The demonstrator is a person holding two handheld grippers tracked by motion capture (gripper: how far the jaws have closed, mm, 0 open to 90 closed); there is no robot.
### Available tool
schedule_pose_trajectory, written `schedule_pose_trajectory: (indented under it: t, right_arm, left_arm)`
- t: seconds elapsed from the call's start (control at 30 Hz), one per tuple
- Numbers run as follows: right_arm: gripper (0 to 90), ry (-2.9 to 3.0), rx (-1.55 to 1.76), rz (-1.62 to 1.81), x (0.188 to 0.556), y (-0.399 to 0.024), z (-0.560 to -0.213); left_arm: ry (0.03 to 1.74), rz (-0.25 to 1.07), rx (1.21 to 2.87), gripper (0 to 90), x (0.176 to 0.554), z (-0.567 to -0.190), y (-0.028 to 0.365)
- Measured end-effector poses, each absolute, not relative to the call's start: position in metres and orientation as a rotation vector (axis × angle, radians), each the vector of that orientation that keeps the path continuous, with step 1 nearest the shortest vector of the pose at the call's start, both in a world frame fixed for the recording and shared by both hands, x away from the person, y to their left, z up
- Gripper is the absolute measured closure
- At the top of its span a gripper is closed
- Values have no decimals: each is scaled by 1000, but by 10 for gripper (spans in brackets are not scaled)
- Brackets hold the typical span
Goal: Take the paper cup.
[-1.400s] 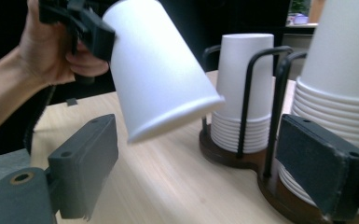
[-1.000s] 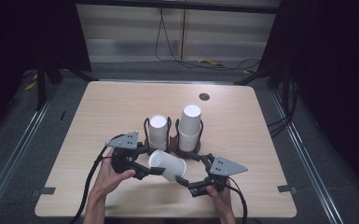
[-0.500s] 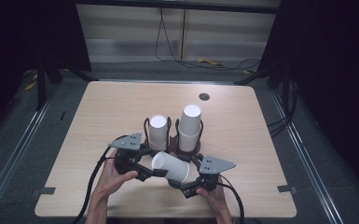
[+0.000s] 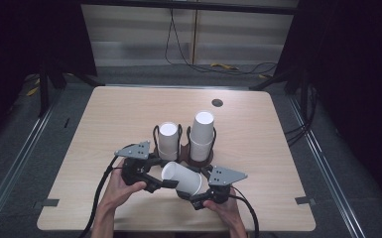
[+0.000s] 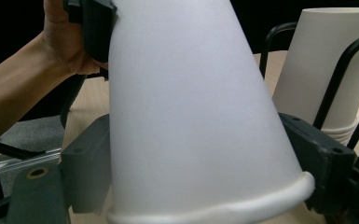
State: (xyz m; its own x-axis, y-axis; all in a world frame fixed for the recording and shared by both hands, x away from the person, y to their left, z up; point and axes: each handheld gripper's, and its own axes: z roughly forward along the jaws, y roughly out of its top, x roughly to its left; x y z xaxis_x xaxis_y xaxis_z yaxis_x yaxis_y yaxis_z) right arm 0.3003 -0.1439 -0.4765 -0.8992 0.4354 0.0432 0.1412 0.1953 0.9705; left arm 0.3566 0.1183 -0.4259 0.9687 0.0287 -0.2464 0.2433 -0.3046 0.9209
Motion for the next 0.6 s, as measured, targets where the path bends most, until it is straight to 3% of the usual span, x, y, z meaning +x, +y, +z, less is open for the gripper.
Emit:
schedule_pose_trajectory:
  t: [0.3, 0.6]
  right_arm:
    - [207, 2239, 545, 1739, 300, -146, -475]
    - [209, 2247, 552, 1729, 300, -146, -475]
  left_arm:
    - [190, -200, 1874, 322, 358, -427, 117]
    - [211, -172, 1890, 200, 357, -430, 115]
